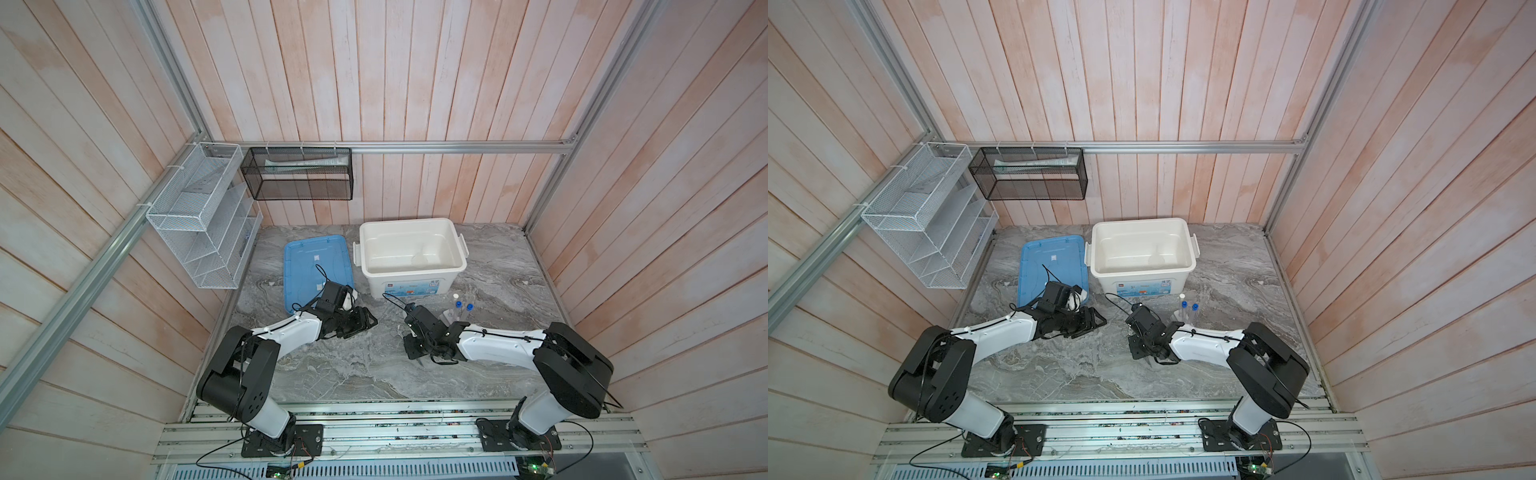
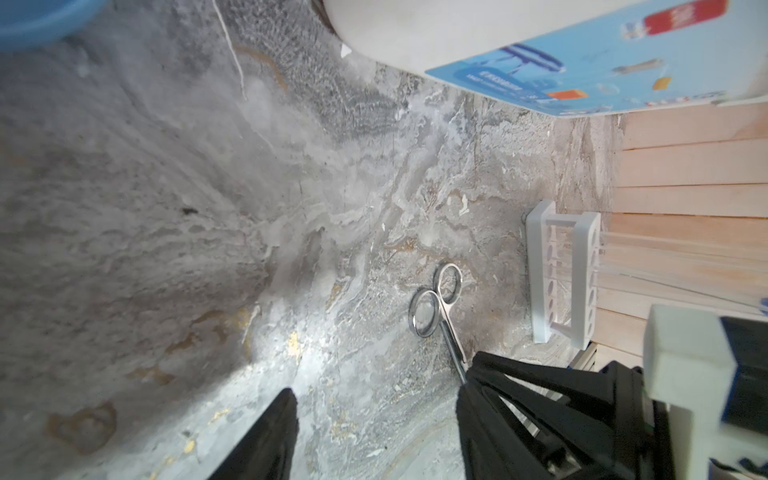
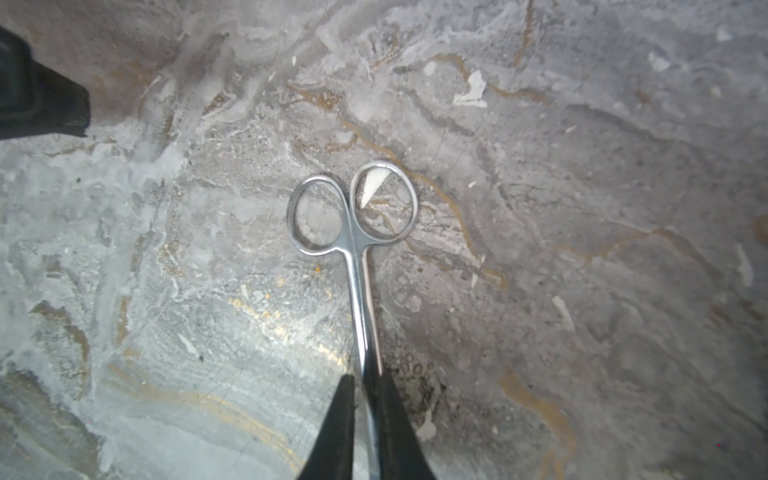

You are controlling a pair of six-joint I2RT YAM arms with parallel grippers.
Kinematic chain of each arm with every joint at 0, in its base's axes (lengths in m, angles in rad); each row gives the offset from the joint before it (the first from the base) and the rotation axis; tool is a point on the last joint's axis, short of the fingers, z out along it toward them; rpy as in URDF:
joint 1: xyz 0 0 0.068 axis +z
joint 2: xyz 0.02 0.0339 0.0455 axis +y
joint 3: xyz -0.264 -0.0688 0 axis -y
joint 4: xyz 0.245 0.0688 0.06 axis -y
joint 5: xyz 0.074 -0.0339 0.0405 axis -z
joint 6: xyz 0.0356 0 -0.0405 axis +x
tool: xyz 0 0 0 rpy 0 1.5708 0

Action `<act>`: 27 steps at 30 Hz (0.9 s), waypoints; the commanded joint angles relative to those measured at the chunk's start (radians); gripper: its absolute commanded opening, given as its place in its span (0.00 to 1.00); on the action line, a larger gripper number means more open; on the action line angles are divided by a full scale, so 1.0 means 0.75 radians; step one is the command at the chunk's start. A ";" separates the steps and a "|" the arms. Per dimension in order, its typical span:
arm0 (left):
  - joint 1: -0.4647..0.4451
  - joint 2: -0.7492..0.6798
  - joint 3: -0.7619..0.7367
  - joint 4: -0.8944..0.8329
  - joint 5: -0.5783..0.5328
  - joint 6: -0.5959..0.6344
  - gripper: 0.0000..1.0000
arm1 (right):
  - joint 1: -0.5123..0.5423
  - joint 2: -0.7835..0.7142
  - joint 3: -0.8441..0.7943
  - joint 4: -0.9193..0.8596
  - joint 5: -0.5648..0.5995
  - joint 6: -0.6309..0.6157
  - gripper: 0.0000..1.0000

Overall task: Organize the chemistry lab equipment
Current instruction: 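Lower the right gripper onto the scissors shank below the finger rings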

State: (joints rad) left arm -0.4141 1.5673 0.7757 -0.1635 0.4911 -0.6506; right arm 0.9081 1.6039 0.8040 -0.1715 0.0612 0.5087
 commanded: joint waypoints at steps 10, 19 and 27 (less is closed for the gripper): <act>0.002 0.011 -0.008 0.034 0.007 0.004 0.63 | 0.033 0.057 -0.023 -0.077 0.000 -0.035 0.24; 0.003 0.013 -0.019 0.038 0.000 0.000 0.63 | 0.106 0.128 -0.022 -0.101 0.049 -0.044 0.12; 0.002 0.032 -0.032 0.068 0.014 -0.012 0.63 | 0.117 0.027 -0.043 -0.100 0.045 -0.064 0.06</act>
State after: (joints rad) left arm -0.4141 1.5738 0.7681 -0.1402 0.4911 -0.6552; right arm 0.9871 1.6394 0.8051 -0.1650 0.1101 0.4740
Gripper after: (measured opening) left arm 0.632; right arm 0.109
